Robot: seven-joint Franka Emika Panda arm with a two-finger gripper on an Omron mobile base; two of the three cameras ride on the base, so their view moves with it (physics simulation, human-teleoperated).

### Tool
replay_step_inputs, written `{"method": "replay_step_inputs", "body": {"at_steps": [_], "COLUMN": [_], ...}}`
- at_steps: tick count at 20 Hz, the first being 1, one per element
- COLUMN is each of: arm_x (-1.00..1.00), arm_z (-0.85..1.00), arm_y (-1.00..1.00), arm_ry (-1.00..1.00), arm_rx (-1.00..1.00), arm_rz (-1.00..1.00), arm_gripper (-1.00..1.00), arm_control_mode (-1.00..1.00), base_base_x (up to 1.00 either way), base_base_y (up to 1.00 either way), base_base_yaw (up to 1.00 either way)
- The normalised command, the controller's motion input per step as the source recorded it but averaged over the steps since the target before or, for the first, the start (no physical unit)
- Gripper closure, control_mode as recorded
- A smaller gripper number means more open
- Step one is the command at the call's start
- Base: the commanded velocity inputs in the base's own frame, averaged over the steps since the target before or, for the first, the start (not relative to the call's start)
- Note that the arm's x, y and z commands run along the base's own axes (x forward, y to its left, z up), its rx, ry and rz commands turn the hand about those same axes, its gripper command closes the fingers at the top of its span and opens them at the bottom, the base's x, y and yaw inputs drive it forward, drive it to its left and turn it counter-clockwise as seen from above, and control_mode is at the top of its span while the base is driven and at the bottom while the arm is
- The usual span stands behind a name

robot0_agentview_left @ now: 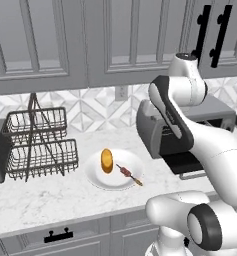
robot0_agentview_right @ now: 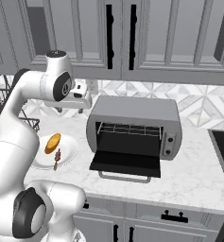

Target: Pick up the kebab skewer and baguette bread, and place them inside the toaster oven. Close the toaster oven door and start by setting the timer.

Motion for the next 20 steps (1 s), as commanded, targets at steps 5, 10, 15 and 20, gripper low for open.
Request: {"method": "replay_step_inputs", "body": {"at_steps": [5,10,15,20], "arm_x": [0.00,0.00,0.00,0.00], "arm_z": [0.00,0.00,0.00,0.00], "arm_y": [0.00,0.00,0.00,0.00], "arm_ry": [0.00,0.00,0.00,0.00], "arm_rx": [0.00,0.00,0.00,0.00], "arm_rz": [0.00,0.00,0.00,0.00], "arm_gripper": [-1.00,-1.00,-1.00,-1.00], "arm_control_mode": [1.00,1.00,1.00,1.00], "base_base_x": [0.27,0.34,0.30,0.72], "base_base_y": [-0.30,0.07,0.28,0.05], "base_base_yaw": [-0.04,-0.01,0.00,0.00]}}
